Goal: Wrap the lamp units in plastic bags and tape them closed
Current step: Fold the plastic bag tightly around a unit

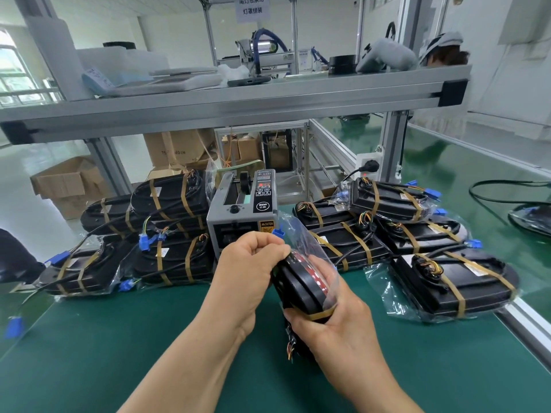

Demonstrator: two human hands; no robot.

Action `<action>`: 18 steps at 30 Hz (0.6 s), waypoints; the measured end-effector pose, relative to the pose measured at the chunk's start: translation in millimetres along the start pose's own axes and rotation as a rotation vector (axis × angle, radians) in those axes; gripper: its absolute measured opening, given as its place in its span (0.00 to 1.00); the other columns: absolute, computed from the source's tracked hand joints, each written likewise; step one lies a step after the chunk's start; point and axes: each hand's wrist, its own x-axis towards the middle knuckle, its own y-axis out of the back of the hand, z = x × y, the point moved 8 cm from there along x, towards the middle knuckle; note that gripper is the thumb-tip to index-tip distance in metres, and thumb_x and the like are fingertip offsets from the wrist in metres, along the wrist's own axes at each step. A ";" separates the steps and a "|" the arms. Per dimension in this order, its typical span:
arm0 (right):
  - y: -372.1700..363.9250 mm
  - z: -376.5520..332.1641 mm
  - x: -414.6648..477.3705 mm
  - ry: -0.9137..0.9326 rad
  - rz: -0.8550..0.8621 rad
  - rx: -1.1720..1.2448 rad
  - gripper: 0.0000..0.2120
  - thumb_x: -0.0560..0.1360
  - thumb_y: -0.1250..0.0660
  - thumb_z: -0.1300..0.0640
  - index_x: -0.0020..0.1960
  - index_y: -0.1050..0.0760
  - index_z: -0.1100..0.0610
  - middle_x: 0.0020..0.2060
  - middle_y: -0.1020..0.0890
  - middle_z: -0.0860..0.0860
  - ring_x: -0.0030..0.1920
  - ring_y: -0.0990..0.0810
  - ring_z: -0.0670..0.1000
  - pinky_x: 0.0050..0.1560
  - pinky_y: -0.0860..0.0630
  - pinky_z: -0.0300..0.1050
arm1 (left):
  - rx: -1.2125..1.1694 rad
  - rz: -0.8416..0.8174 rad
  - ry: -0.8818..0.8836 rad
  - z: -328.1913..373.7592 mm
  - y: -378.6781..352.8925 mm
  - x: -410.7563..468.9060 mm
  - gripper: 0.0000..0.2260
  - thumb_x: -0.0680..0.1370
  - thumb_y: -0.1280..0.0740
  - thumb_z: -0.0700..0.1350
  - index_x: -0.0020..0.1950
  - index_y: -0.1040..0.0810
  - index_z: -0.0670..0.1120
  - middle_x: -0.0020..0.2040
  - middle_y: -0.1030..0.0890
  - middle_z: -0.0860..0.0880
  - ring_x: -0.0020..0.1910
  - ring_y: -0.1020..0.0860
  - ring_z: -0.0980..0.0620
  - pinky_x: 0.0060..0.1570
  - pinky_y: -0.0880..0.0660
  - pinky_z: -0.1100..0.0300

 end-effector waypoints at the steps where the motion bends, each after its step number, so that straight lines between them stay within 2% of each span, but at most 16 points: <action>1: -0.1 -0.9 -0.5 0.000 -0.003 -0.001 0.35 0.67 0.24 0.60 0.57 0.30 0.24 0.41 0.15 0.41 0.40 0.17 0.42 0.38 0.24 0.29 | -0.004 0.005 0.000 0.0 -0.4 -1.1 0.11 0.74 0.30 0.40 0.36 0.18 0.54 0.30 0.21 0.55 0.27 0.26 0.61 0.36 0.27 0.62; 4: -1.4 -3.5 -1.6 0.003 -0.020 0.003 0.33 0.67 0.24 0.60 0.58 0.29 0.26 0.40 0.15 0.44 0.38 0.18 0.45 0.37 0.23 0.33 | -0.036 0.025 0.014 -0.7 -0.8 -2.4 0.10 0.75 0.30 0.39 0.38 0.18 0.53 0.28 0.23 0.57 0.25 0.27 0.62 0.32 0.27 0.64; 6: -0.7 -4.2 -1.5 0.020 -0.013 0.002 0.32 0.67 0.25 0.59 0.58 0.28 0.27 0.41 0.16 0.43 0.39 0.18 0.45 0.38 0.22 0.35 | -0.045 0.064 0.042 -3.0 0.6 -4.6 0.05 0.75 0.29 0.40 0.43 0.19 0.50 0.30 0.22 0.56 0.25 0.28 0.62 0.31 0.28 0.64; 7: -0.4 -4.5 -1.9 0.036 -0.005 -0.001 0.32 0.67 0.25 0.60 0.58 0.28 0.27 0.41 0.16 0.42 0.39 0.18 0.44 0.38 0.22 0.34 | -0.047 0.076 0.071 -6.1 1.0 -6.9 0.02 0.75 0.29 0.43 0.45 0.20 0.49 0.32 0.21 0.54 0.26 0.26 0.61 0.31 0.28 0.64; 9: -2.8 -8.1 -3.3 0.086 0.019 0.010 0.33 0.66 0.25 0.61 0.58 0.28 0.27 0.43 0.16 0.40 0.40 0.18 0.44 0.39 0.22 0.32 | -0.079 0.015 0.157 -13.6 -1.2 -15.3 0.04 0.74 0.28 0.49 0.44 0.18 0.49 0.35 0.18 0.51 0.30 0.22 0.57 0.32 0.27 0.61; 11: -7.7 -12.6 -4.6 0.134 0.059 0.065 0.36 0.65 0.23 0.60 0.63 0.27 0.29 0.50 0.16 0.38 0.48 0.16 0.41 0.47 0.21 0.33 | -0.121 -0.072 0.190 -13.1 -2.5 -23.6 0.10 0.71 0.27 0.54 0.43 0.15 0.49 0.39 0.16 0.48 0.35 0.19 0.54 0.34 0.24 0.57; 13: -15.7 -13.8 -0.8 0.177 0.081 0.095 0.37 0.65 0.21 0.58 0.70 0.28 0.38 0.59 0.18 0.37 0.59 0.19 0.41 0.59 0.21 0.39 | -0.115 -0.028 0.132 -4.7 9.3 -24.0 0.19 0.66 0.26 0.55 0.51 0.18 0.44 0.43 0.15 0.45 0.38 0.18 0.53 0.36 0.22 0.55; 14: -21.0 -12.4 2.2 0.182 0.060 0.115 0.40 0.65 0.20 0.58 0.72 0.30 0.40 0.62 0.20 0.37 0.63 0.21 0.41 0.63 0.23 0.41 | -0.086 0.022 0.083 0.9 17.6 -23.1 0.21 0.66 0.26 0.54 0.53 0.20 0.44 0.45 0.15 0.45 0.38 0.18 0.54 0.38 0.20 0.54; 16: -32.2 -7.7 8.0 0.143 -0.075 0.167 0.48 0.63 0.18 0.57 0.77 0.36 0.43 0.68 0.24 0.38 0.68 0.25 0.41 0.70 0.27 0.46 | -0.016 0.062 -0.002 11.5 28.7 -22.8 0.16 0.71 0.24 0.50 0.54 0.22 0.46 0.48 0.16 0.43 0.41 0.17 0.51 0.46 0.18 0.47; 18: -41.5 -6.4 7.1 0.146 -0.255 0.140 0.57 0.61 0.15 0.53 0.80 0.45 0.42 0.73 0.32 0.35 0.74 0.33 0.39 0.75 0.33 0.49 | 0.055 0.068 -0.051 14.1 34.1 -23.9 0.12 0.73 0.25 0.47 0.55 0.22 0.49 0.50 0.17 0.42 0.47 0.17 0.46 0.53 0.19 0.43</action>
